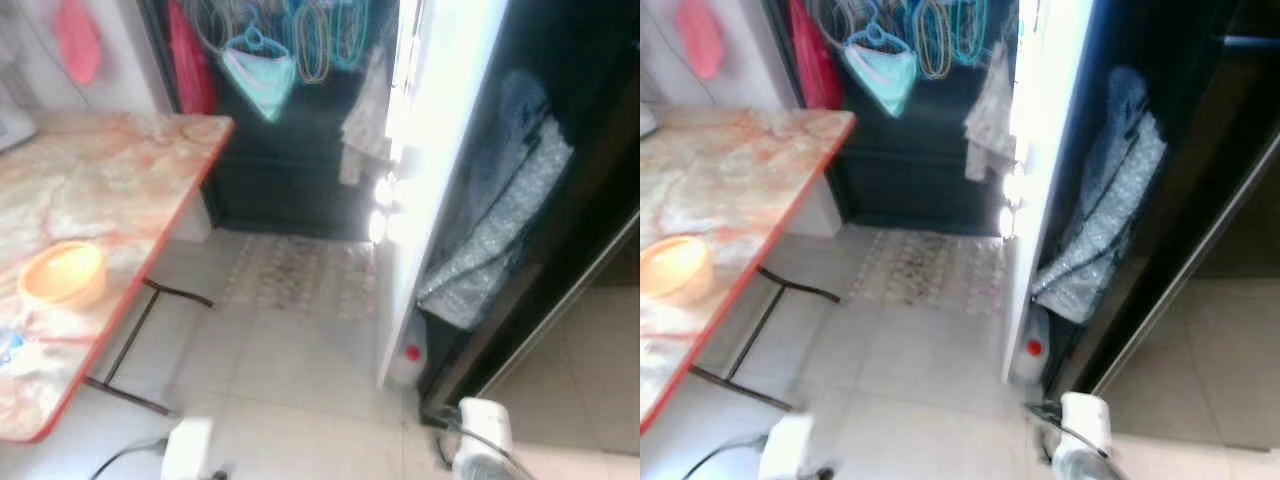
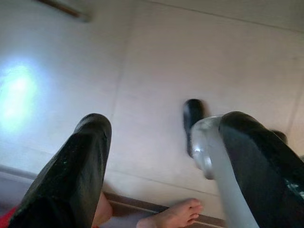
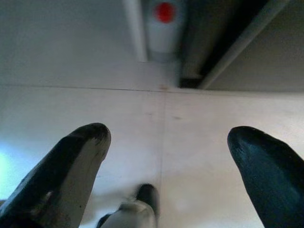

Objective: Restocking fridge

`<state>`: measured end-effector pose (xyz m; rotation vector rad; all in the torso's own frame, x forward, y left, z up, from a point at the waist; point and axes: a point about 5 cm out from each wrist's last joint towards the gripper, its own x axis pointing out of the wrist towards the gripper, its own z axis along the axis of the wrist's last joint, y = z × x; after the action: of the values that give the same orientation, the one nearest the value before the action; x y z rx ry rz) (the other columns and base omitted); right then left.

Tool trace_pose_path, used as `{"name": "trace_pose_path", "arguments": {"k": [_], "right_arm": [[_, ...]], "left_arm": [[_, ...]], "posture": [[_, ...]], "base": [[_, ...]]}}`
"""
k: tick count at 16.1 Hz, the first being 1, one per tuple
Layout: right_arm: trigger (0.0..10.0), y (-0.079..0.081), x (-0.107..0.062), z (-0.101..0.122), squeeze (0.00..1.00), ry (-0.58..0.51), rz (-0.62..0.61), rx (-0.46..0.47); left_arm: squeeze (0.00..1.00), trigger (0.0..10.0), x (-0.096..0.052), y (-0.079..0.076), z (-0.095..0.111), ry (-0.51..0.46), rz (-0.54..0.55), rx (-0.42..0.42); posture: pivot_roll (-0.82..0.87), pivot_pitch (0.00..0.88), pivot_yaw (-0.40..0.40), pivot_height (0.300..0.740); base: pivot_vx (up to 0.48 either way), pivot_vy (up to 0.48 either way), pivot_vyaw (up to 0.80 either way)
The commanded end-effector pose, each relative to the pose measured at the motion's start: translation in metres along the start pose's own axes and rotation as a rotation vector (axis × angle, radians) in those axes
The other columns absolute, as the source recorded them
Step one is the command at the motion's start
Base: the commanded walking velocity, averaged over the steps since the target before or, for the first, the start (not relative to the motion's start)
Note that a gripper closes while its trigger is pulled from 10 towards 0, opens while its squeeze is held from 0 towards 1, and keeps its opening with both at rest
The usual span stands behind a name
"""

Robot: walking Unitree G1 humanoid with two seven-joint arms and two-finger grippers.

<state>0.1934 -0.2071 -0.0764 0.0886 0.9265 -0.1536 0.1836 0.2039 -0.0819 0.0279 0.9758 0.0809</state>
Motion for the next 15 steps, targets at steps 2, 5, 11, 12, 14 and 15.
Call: {"name": "trace_pose_path", "arguments": {"k": [2, 5, 11, 12, 14, 15], "right_arm": [[10.0, -0.005, -0.001, -0.004, 0.00, 0.012, -0.018, 0.018], [10.0, -0.004, -0.001, -0.006, 0.00, 0.022, -0.017, 0.020], [10.0, -0.003, -0.001, -0.007, 0.00, 0.019, -0.006, 0.019], [10.0, -0.003, -0.001, -0.007, 0.00, 0.016, -0.004, 0.024], [10.0, -0.003, -0.001, -0.006, 0.00, 0.009, 0.000, 0.051], [10.0, -0.003, -0.001, -0.006, 0.00, 0.007, -0.006, 0.064]], "left_arm": [[0.00, 10.0, -0.001, -0.003, -0.006, 0.018, -0.008, -0.006], [0.00, 10.0, -0.001, -0.002, -0.007, 0.017, -0.005, -0.003], [0.00, 10.0, -0.001, -0.001, -0.007, 0.008, -0.001, 0.001], [0.00, 10.0, -0.001, -0.001, -0.006, -0.003, 0.001, -0.001], [0.00, 10.0, -0.001, -0.002, -0.002, -0.056, 0.012, -0.040], [0.00, 10.0, -0.002, 0.000, 0.004, -0.137, 0.039, -0.069]], "posture": [[-0.08, 0.000, 0.058, 0.740], [-0.08, 0.000, 0.064, 0.740], [-0.08, 0.000, 0.067, 0.740], [-0.08, 0.000, 0.067, 0.740], [-0.08, 0.000, 0.066, 0.740], [-0.07, 0.000, 0.066, 0.740]], "base": [[0.000, 0.000, 0.80], [0.000, 0.000, 0.80], [0.000, 0.000, 0.80], [0.000, 0.000, 0.52], [0.000, 0.000, 0.00], [0.000, 0.000, 0.00]]}}
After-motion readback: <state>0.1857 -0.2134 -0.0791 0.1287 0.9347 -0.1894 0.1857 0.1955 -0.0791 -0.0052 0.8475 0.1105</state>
